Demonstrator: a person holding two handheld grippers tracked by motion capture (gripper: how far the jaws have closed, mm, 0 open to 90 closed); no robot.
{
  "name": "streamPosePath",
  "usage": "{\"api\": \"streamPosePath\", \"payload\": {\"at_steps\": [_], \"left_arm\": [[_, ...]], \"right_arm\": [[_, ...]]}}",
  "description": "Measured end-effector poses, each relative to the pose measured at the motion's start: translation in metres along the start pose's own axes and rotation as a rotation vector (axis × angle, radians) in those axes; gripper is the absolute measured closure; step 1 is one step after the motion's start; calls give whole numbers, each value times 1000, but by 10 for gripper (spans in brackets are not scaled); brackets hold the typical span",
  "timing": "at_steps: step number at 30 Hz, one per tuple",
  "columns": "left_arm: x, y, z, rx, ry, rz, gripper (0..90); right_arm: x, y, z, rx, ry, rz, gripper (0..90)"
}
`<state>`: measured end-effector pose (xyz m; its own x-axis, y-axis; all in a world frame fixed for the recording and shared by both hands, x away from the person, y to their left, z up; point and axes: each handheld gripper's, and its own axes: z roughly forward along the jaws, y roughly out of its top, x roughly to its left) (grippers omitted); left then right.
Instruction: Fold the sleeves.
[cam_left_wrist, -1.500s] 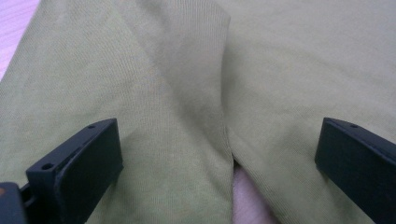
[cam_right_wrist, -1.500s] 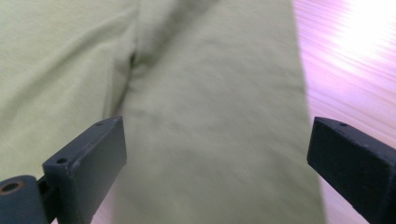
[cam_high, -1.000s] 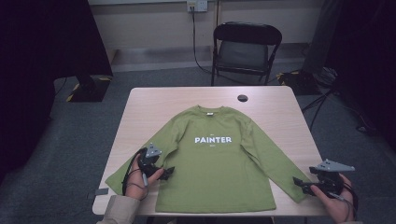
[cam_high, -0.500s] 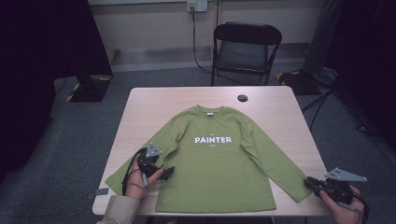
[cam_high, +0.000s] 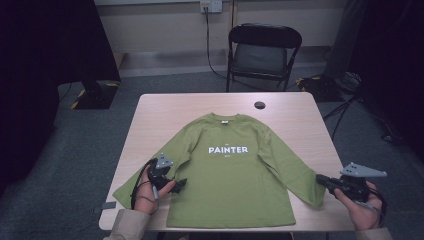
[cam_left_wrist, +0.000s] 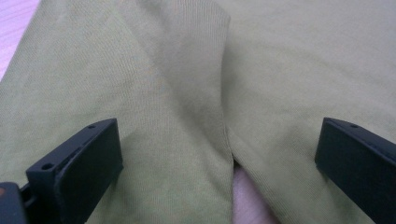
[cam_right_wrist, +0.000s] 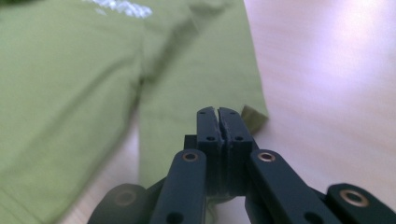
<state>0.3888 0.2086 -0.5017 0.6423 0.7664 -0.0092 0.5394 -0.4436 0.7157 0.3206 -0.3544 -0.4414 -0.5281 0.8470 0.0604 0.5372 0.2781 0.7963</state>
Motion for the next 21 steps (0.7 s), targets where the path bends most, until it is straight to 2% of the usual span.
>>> {"api": "streamPosePath", "payload": {"at_steps": [3, 5, 8, 11, 15, 16, 21], "left_arm": [[0, 0, 0, 1, 0, 2, 0], [0, 0, 0, 0, 0, 0, 0], [0, 0, 0, 1, 0, 2, 0], [0, 0, 0, 0, 0, 0, 0], [0, 0, 0, 0, 0, 0, 0], [0, 0, 0, 1, 0, 2, 0], [0, 0, 0, 1, 0, 2, 0]], "right_arm": [[12, 24, 5, -15, 15, -50, 881], [25, 42, 11, -21, 43, -91, 880], [50, 70, 24, -29, 77, -169, 881], [73, 89, 38, -34, 116, -225, 881], [110, 111, 64, -27, 188, -300, 880], [125, 117, 74, -18, 220, -331, 881], [176, 127, 107, 19, 303, -440, 880]]}}
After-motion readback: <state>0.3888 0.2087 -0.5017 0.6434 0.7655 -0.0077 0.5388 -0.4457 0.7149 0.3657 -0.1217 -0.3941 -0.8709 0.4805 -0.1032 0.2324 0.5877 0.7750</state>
